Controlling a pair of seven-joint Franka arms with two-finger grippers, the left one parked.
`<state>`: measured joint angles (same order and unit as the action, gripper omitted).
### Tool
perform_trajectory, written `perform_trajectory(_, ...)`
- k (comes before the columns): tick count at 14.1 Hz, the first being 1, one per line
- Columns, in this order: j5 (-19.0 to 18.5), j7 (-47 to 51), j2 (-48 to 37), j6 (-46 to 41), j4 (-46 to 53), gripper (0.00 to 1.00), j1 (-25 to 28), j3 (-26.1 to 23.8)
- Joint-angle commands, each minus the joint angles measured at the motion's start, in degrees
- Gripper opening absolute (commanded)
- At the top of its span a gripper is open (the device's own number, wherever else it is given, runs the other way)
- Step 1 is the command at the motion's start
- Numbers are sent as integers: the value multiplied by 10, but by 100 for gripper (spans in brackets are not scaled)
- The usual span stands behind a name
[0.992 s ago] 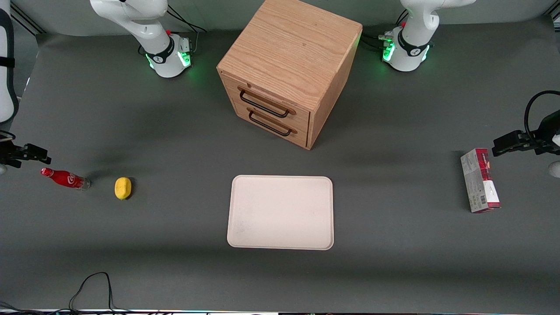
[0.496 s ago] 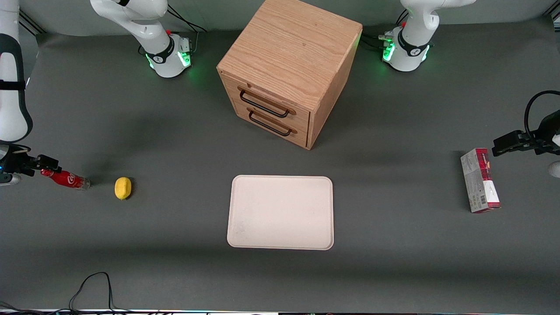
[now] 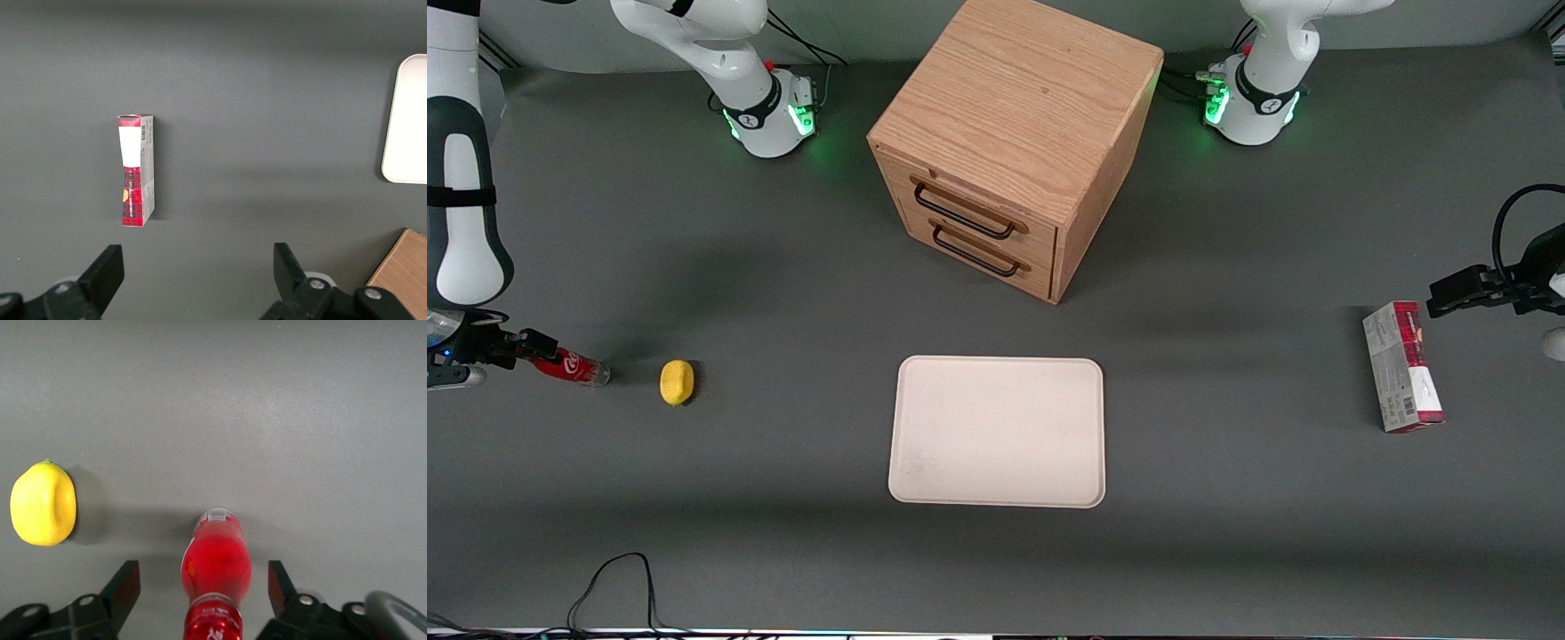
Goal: Place coke bottle on tray
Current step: 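Close the right gripper on the red bottle, then lift the red bottle and carry it toward the white tray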
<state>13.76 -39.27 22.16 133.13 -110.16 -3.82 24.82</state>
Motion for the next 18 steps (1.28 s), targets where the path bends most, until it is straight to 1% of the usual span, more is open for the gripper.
perform_trajectory(1,22,-33,0,-8,5,65,-11,-1)
perform_trajectory(2,22,-33,-1,-17,5,63,-12,-1)
perform_trajectory(3,23,-33,-4,-30,6,58,-12,-1)
perform_trajectory(4,22,-33,-6,-37,6,49,-12,-1)
perform_trajectory(6,22,-30,-8,-38,7,24,-12,0)
perform_trajectory(7,22,-26,-8,-38,7,0,-12,0)
perform_trajectory(12,22,-20,-11,-45,20,0,-8,-1)
perform_trajectory(14,22,5,-20,-80,42,0,-5,-2)
perform_trajectory(18,14,78,-33,-185,135,0,15,-8)
